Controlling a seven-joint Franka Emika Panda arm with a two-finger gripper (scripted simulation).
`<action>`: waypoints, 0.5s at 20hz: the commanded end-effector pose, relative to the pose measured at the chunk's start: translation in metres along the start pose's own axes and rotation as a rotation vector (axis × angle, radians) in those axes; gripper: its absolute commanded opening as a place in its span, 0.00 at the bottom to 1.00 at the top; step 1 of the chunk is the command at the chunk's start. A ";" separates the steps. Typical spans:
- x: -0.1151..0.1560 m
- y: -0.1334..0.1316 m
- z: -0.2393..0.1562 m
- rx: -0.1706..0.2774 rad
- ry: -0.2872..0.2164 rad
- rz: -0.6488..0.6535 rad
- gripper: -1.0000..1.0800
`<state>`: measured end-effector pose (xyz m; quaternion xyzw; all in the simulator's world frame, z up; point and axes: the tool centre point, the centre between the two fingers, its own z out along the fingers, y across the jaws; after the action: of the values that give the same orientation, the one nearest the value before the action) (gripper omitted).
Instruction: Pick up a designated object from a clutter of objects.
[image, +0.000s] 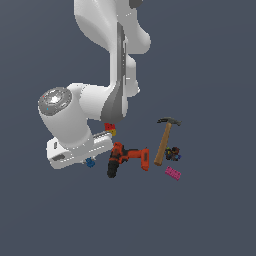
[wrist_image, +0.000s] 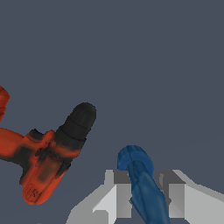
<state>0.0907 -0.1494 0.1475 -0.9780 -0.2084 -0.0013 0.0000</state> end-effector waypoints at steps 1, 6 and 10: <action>-0.013 0.003 -0.027 0.000 0.001 0.000 0.00; -0.039 0.009 -0.083 0.001 0.000 0.001 0.00; -0.059 0.014 -0.129 0.001 0.000 0.001 0.00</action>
<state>0.0490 -0.1815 0.2587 -0.9781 -0.2079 -0.0015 0.0002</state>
